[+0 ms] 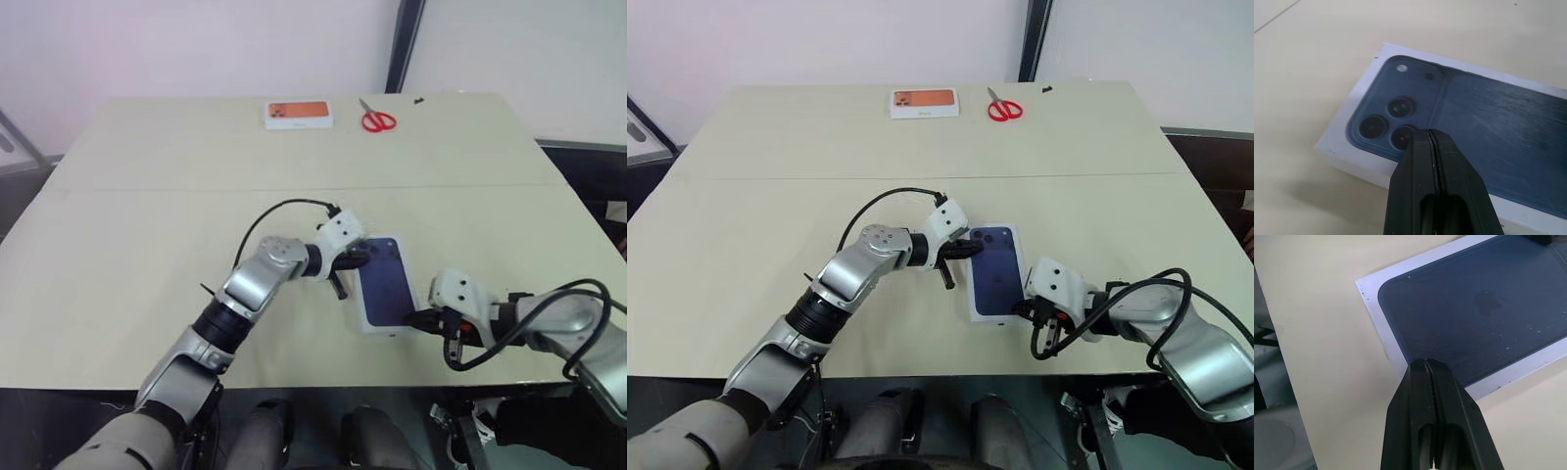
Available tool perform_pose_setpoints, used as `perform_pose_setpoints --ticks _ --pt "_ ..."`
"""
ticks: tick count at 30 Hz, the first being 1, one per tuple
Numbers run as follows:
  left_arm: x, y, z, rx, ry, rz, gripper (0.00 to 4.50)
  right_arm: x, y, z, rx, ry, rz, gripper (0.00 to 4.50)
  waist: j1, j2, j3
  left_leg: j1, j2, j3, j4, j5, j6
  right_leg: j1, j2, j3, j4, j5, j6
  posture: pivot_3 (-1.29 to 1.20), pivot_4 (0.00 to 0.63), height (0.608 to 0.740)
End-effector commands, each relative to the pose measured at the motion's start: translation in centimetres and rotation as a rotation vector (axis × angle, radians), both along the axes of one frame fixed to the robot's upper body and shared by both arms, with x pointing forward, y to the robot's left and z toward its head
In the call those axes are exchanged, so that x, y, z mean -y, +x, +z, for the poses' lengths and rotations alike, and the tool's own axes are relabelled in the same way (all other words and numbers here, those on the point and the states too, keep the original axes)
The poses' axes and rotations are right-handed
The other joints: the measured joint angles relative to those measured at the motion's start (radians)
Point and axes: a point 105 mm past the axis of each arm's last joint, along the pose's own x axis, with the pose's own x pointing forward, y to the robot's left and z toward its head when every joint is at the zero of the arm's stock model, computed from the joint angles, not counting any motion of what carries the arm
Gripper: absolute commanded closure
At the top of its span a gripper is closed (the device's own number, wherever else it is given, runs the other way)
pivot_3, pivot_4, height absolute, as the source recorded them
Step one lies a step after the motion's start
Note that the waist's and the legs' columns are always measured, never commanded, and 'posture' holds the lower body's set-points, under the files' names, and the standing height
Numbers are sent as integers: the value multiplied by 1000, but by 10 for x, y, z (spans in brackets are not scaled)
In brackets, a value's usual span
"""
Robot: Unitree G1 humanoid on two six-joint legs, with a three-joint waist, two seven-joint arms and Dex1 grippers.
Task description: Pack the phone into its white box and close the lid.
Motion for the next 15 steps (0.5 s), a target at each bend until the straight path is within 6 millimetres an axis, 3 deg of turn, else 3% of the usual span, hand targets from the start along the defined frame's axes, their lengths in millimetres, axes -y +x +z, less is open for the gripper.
perform_pose_setpoints --ticks 1,4,7,12,15 --pt "-6 -4 -15 -31 29 23 4500 8 7 -1 35 -37 -39 4471 0 0 0 3 0 0 0 0 0 3 0 0 -1 0 0 0 150 740" --pt "-17 4 13 36 -118 92 4500 7 29 26 171 61 -89 4471 -4 0 0 6 0 0 -1 -1 2 6 0 0 -2 0 0 0 150 740" --pt "-49 7 43 113 -260 199 4500 14 55 57 320 182 -171 4471 -11 0 0 6 0 1 -4 -1 1 3 0 2 -1 0 0 0 150 740" --pt "-111 -8 55 183 -308 339 4500 30 88 78 357 359 -282 4471 -12 0 0 6 0 1 -7 1 -2 1 0 2 -1 0 0 0 150 740" --pt "-153 -24 52 191 -316 441 4500 37 101 78 354 397 -309 4471 -8 1 0 6 0 2 -8 1 -1 2 -1 2 -1 0 0 0 150 740"
